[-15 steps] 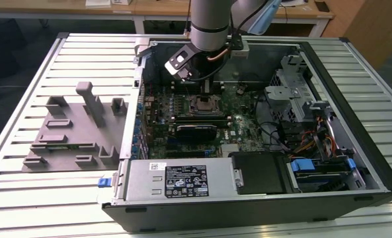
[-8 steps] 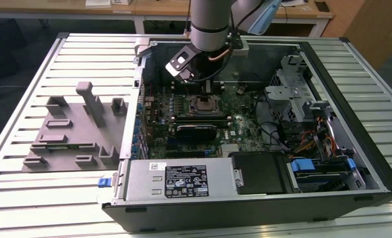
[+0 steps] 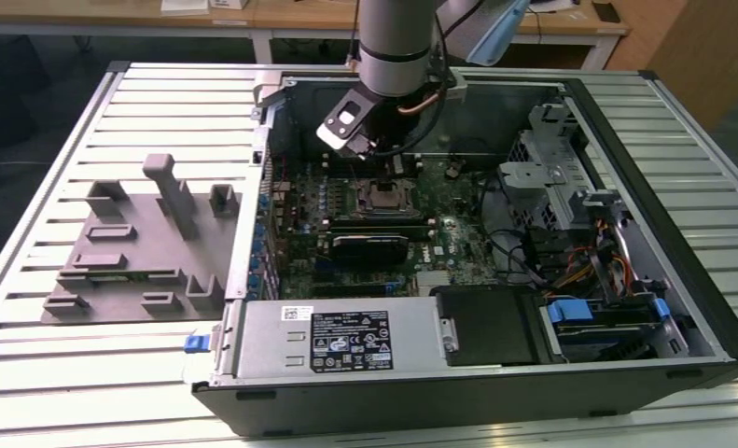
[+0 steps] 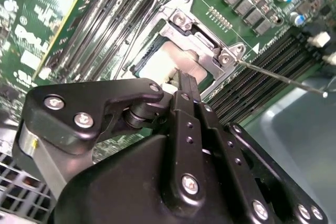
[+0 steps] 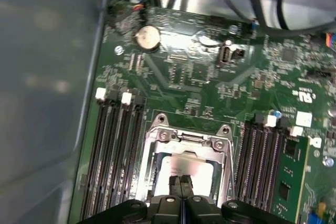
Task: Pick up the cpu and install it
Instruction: 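Close the cpu cover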
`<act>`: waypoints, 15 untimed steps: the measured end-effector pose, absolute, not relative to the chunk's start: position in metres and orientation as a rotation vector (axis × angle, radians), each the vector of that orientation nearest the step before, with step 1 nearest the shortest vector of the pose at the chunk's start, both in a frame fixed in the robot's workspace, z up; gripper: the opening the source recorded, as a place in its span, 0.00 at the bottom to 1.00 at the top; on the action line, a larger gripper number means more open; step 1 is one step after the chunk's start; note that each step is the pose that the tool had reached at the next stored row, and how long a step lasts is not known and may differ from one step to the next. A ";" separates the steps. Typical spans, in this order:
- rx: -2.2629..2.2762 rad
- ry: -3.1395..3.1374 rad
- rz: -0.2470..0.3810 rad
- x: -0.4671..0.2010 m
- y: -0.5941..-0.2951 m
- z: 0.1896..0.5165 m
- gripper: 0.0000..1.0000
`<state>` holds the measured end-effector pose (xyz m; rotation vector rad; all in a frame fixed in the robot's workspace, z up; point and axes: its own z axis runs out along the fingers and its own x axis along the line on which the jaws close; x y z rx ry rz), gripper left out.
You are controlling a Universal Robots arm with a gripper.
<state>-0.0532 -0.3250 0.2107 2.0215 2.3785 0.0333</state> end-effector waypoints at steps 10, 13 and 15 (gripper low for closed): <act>1.799 2.553 0.036 -0.053 -0.325 0.211 0.11; 1.730 2.602 0.037 -0.053 -0.325 0.211 0.11; 1.681 2.633 0.037 -0.053 -0.325 0.211 0.11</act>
